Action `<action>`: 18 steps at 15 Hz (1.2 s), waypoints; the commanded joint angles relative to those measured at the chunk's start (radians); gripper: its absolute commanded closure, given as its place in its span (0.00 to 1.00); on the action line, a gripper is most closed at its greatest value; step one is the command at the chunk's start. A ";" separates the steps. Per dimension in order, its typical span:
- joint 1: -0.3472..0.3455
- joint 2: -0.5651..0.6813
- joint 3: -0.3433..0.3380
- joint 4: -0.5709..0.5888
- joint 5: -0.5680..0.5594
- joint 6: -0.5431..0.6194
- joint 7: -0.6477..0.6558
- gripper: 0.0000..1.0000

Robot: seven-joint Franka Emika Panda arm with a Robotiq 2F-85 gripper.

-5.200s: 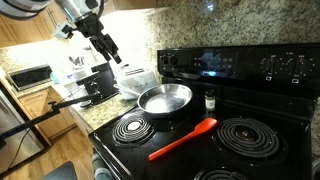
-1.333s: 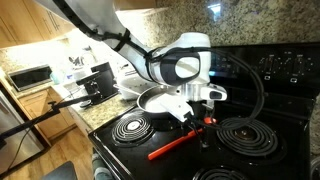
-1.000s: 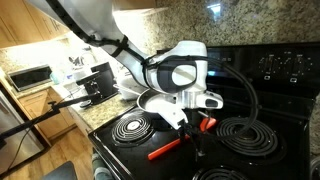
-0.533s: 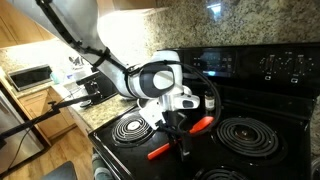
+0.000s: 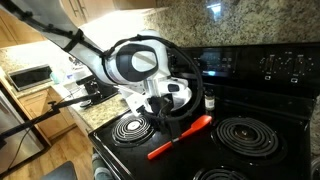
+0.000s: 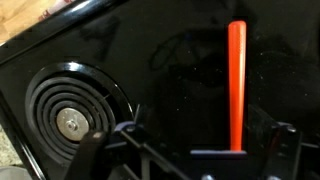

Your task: Take the red spoon and mix the content in the pot

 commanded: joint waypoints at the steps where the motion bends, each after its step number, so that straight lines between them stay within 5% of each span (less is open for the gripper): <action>1: -0.005 -0.071 0.016 -0.062 -0.029 0.003 0.027 0.00; 18: -0.019 -0.008 0.063 -0.044 0.004 -0.015 -0.056 0.00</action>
